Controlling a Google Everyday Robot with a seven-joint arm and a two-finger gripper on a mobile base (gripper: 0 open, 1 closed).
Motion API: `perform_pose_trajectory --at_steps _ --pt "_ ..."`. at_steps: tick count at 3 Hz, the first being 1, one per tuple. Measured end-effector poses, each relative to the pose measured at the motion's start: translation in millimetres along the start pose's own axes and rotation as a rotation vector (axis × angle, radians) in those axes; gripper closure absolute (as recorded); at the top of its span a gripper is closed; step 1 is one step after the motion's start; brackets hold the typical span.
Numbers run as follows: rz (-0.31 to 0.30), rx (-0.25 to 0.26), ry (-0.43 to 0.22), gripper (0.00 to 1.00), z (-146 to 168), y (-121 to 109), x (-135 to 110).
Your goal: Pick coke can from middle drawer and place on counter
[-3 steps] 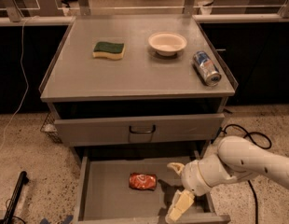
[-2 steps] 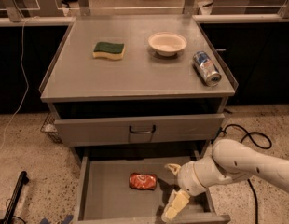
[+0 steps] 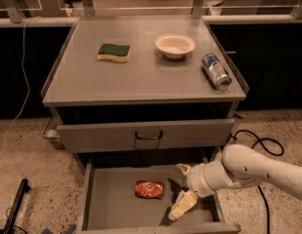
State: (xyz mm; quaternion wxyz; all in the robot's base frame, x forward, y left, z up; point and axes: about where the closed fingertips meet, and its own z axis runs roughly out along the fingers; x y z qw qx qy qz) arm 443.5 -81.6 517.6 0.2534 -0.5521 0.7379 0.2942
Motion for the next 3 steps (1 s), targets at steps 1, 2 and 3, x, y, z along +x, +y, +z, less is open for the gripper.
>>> perform_pose_trajectory --at_steps 1,2,3 --pt "-0.002 -0.006 -0.004 0.0 14 2 1" --pt "-0.01 -0.009 -0.002 0.0 47 -2 6" --pt "-0.008 0.017 -0.01 0.0 72 -11 13"
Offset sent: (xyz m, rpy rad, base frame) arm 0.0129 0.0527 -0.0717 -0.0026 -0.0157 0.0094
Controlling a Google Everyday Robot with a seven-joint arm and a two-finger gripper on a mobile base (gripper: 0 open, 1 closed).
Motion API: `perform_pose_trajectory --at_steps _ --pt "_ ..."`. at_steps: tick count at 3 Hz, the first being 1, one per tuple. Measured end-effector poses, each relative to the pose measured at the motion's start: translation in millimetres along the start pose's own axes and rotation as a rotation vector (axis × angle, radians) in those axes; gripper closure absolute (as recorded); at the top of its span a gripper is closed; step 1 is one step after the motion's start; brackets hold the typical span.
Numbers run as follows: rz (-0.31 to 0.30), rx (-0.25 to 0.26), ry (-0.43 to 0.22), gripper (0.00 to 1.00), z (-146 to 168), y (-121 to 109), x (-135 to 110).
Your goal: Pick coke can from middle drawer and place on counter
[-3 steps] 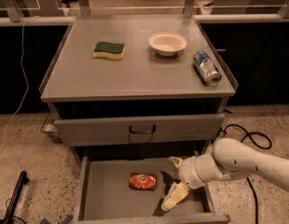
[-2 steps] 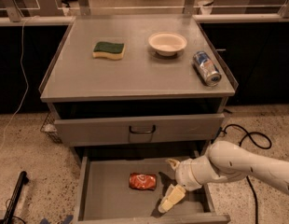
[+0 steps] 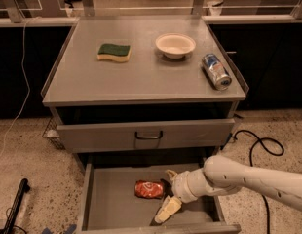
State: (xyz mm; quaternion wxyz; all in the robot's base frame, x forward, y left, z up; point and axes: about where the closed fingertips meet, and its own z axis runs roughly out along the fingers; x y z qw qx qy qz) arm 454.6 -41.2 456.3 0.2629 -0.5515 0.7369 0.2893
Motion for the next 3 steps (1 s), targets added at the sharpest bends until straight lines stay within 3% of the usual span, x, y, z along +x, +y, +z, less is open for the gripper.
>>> perform_pose_trajectory --at_steps 2,3 --pt "0.005 0.063 0.002 0.0 48 -31 19" --pt "0.007 0.069 0.035 0.0 77 -51 33"
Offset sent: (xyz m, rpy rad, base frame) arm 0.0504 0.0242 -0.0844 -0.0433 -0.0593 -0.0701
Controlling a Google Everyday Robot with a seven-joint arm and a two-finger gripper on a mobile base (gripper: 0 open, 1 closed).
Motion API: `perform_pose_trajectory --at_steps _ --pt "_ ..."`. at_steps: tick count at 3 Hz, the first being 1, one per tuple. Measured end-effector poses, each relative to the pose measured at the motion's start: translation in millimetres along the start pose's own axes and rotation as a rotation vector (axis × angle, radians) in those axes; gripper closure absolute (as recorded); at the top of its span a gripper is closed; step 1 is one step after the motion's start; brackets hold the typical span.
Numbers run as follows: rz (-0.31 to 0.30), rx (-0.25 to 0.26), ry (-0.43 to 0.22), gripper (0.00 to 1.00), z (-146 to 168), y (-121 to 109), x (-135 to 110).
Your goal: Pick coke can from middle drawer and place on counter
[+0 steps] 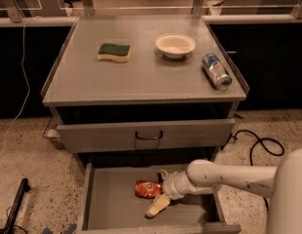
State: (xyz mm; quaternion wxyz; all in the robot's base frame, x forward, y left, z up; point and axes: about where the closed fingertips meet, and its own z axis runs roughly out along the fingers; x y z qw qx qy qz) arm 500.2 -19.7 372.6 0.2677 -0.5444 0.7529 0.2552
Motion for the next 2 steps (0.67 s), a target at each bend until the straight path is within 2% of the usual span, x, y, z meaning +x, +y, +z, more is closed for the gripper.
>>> perform_pose_trajectory --at_steps 1,2 --pt "0.009 -0.001 0.036 0.0 23.8 -13.0 16.7" --pt "0.01 -0.003 0.042 0.14 27.6 -14.4 19.3"
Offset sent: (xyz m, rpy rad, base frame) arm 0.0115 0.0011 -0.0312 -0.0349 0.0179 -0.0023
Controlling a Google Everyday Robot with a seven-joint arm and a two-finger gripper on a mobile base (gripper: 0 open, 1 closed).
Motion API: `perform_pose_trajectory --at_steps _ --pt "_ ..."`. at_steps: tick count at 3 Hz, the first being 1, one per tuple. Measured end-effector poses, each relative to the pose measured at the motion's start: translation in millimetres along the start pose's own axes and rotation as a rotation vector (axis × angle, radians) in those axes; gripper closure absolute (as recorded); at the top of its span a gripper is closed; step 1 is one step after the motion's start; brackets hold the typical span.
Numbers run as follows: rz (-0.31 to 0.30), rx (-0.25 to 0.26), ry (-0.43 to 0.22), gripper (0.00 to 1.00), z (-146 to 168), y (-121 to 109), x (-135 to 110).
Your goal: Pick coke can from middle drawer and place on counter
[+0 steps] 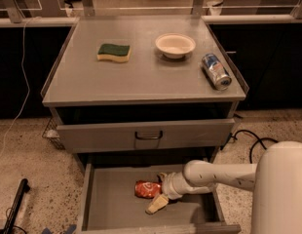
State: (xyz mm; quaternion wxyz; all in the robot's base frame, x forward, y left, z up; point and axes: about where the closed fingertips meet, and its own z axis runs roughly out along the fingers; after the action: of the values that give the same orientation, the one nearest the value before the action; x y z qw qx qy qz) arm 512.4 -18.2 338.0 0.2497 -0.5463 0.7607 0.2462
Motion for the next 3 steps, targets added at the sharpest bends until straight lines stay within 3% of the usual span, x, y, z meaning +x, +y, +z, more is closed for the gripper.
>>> perform_pose_trajectory --at_steps 1,2,3 --pt "0.0 0.0 0.0 0.46 0.1 0.0 0.0" --pt "0.0 0.0 0.0 0.68 0.1 0.0 0.0" --pt "0.0 0.0 0.0 0.99 0.1 0.1 0.0"
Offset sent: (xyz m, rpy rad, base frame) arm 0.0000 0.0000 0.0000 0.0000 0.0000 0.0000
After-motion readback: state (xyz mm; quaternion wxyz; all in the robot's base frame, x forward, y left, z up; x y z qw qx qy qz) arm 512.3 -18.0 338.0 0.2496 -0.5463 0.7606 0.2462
